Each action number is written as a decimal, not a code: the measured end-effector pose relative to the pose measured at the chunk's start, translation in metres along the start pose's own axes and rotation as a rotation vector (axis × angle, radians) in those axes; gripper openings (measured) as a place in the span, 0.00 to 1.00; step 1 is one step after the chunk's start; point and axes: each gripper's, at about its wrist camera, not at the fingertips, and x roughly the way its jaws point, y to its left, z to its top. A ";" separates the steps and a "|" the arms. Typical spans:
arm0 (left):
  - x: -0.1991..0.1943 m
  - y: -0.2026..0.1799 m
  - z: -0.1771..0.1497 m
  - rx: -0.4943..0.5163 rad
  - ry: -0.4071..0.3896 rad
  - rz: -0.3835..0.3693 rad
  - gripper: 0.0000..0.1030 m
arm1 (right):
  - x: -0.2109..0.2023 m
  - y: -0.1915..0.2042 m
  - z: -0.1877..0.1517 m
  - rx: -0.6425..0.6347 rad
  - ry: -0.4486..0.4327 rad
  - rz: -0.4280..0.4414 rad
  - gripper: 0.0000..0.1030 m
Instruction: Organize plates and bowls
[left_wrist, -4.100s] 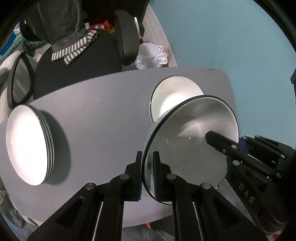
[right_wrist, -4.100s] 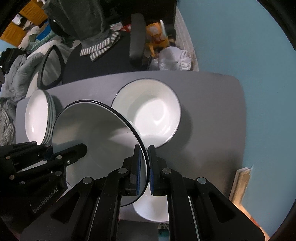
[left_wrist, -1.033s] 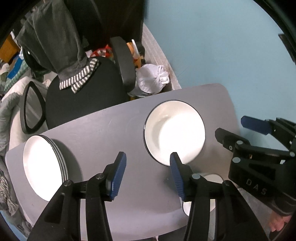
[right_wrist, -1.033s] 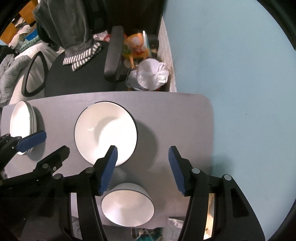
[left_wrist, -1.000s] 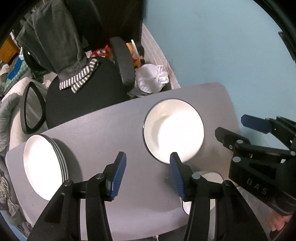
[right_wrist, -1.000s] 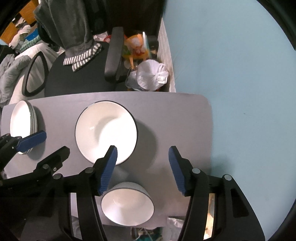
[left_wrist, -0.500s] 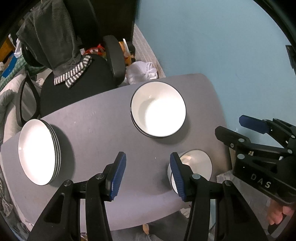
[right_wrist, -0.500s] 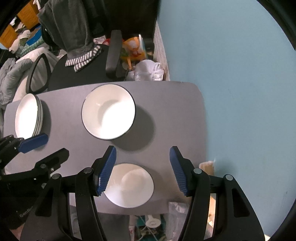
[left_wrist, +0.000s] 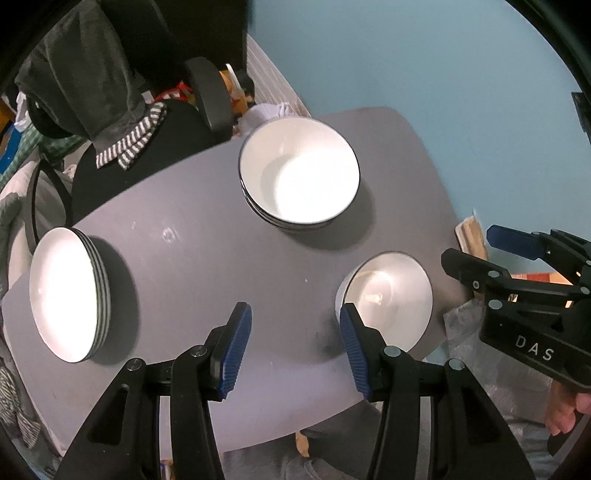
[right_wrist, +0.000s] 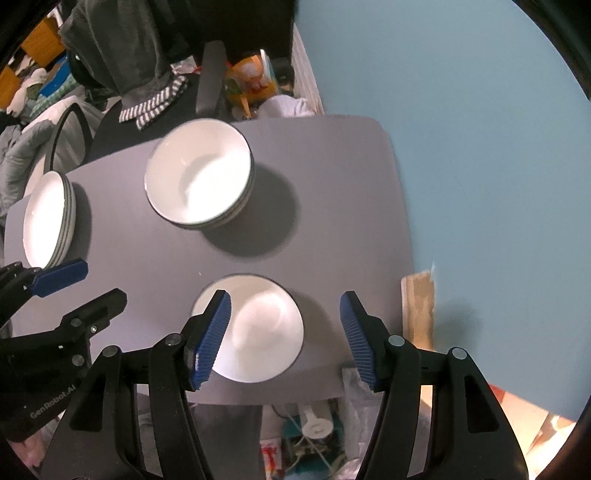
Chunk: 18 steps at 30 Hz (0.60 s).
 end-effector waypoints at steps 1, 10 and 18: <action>0.003 -0.001 -0.001 0.004 0.009 -0.003 0.49 | 0.003 -0.003 -0.003 0.008 0.003 0.003 0.61; 0.037 -0.008 -0.008 0.006 0.073 -0.064 0.52 | 0.044 -0.026 -0.022 0.086 0.047 0.042 0.61; 0.074 -0.015 -0.015 0.019 0.134 -0.071 0.52 | 0.081 -0.041 -0.040 0.140 0.087 0.064 0.61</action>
